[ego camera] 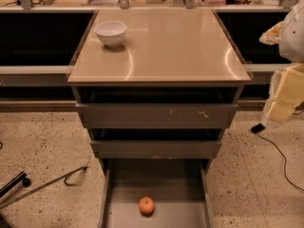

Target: Pick orange from bottom drawer and place on counter

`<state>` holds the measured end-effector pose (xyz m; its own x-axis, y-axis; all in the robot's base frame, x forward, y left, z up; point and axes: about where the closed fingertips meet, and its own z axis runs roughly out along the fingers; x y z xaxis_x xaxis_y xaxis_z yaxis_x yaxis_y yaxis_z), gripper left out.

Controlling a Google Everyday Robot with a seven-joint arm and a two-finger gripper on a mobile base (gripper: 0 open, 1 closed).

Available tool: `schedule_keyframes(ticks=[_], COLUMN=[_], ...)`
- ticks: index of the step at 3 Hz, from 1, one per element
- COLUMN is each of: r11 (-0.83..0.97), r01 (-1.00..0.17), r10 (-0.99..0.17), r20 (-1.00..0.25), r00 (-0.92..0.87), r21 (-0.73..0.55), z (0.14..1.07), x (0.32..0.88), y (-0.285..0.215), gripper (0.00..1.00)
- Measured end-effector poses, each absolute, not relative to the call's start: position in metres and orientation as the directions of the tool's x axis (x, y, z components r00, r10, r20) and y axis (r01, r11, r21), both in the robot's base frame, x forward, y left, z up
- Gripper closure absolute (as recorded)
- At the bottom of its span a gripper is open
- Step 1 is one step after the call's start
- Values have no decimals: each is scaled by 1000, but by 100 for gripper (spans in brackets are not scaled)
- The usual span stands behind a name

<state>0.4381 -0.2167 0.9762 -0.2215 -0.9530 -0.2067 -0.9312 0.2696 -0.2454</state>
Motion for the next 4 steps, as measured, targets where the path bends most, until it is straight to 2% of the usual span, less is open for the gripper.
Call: schedule_keyframes(ticks=[2, 4], r11=[298, 371], r01=[-920, -920], r10=[-939, -872], r20=[-251, -387], r00=[-235, -300], r21=[-254, -124], z=[958, 809], x=[437, 420], y=[-212, -177], gripper=[0, 0])
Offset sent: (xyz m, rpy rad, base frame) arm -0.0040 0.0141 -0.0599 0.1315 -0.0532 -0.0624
